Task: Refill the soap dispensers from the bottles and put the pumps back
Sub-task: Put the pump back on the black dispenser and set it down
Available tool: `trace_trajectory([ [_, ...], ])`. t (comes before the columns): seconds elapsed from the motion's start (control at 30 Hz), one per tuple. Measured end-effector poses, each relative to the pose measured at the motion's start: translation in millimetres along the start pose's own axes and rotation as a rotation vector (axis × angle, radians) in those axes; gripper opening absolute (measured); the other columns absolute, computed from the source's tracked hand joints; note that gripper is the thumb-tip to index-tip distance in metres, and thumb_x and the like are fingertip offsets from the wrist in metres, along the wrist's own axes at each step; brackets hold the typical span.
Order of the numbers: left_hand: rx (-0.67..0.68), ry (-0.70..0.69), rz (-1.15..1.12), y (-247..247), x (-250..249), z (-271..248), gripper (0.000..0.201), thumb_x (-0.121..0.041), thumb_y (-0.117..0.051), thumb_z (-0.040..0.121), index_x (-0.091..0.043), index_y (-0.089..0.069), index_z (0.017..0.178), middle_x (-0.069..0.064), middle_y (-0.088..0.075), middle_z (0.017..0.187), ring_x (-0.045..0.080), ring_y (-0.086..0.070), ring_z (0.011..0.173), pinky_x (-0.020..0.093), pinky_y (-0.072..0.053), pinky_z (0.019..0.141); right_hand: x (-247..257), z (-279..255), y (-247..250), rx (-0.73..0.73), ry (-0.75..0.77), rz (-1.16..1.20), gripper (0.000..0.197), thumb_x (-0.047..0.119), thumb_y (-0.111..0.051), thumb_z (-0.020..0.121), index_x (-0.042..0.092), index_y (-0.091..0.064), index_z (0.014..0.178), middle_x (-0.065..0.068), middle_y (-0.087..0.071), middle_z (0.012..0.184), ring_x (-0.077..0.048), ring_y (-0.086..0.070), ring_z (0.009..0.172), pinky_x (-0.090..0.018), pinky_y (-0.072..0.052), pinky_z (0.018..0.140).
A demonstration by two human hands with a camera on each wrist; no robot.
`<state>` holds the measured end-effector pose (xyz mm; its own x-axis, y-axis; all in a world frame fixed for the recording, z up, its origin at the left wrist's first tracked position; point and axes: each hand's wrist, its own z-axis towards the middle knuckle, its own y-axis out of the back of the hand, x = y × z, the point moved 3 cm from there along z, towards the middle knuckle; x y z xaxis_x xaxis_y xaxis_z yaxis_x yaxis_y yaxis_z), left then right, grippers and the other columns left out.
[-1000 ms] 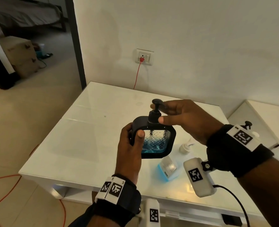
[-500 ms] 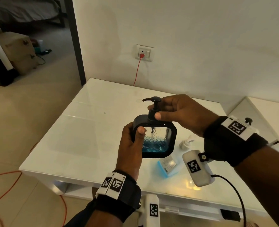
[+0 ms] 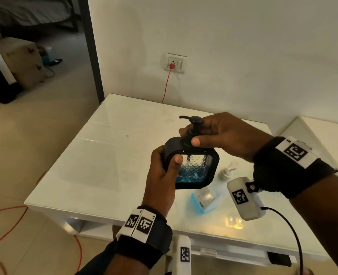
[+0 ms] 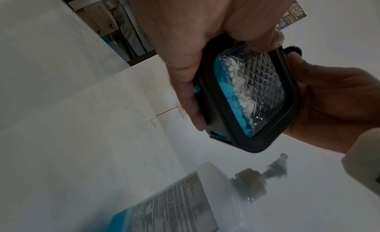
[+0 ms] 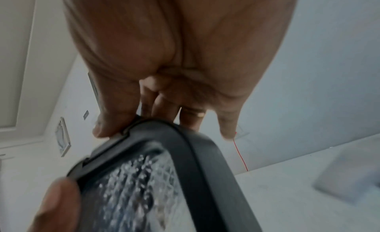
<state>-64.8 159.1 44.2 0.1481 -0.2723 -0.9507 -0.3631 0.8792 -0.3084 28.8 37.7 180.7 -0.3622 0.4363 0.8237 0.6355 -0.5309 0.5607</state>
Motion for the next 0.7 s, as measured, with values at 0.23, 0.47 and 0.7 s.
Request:
trace_trajectory([
  [0.23, -0.056, -0.038, -0.052, 0.4, -2.3, -2.3, 0.058, -0.063, -0.064, 0.080, -0.029, -0.057, 0.127, -0.011, -0.071, 0.113, 0.009, -0.073, 0.105, 0.026, -0.061, 0.075, 6.1, 6.6, -9.1, -0.182, 0.018, -0.116, 0.025, 0.031, -0.083, 0.078, 0.021, -0.078, 0.101, 0.007, -0.078, 0.101, -0.010, -0.074, 0.096, -0.041, -0.057, 0.096],
  [0.47, -0.006, -0.129, 0.046, 3.3, -12.3, -1.4, 0.092, -0.083, -0.075, 0.062, -0.025, -0.058, 0.131, -0.008, -0.070, 0.120, 0.007, -0.069, 0.112, 0.018, -0.058, 0.077, 7.1, 1.5, -5.9, 0.204, -0.002, 0.054, 0.048, 0.028, -0.067, 0.085, 0.011, -0.065, 0.130, 0.005, -0.068, 0.132, -0.010, -0.062, 0.124, -0.027, -0.048, 0.106],
  [0.7, -0.039, -0.110, 0.018, 4.9, -9.9, -2.4, 0.058, -0.050, -0.084, 0.072, -0.026, -0.060, 0.118, 0.001, -0.069, 0.114, -0.003, -0.070, 0.097, 0.013, -0.055, 0.070, 9.2, -0.3, -20.2, 0.027, 0.082, -0.177, 0.015, 0.023, -0.068, 0.096, 0.018, -0.072, 0.110, 0.003, -0.075, 0.111, -0.012, -0.066, 0.116, -0.024, -0.045, 0.107],
])
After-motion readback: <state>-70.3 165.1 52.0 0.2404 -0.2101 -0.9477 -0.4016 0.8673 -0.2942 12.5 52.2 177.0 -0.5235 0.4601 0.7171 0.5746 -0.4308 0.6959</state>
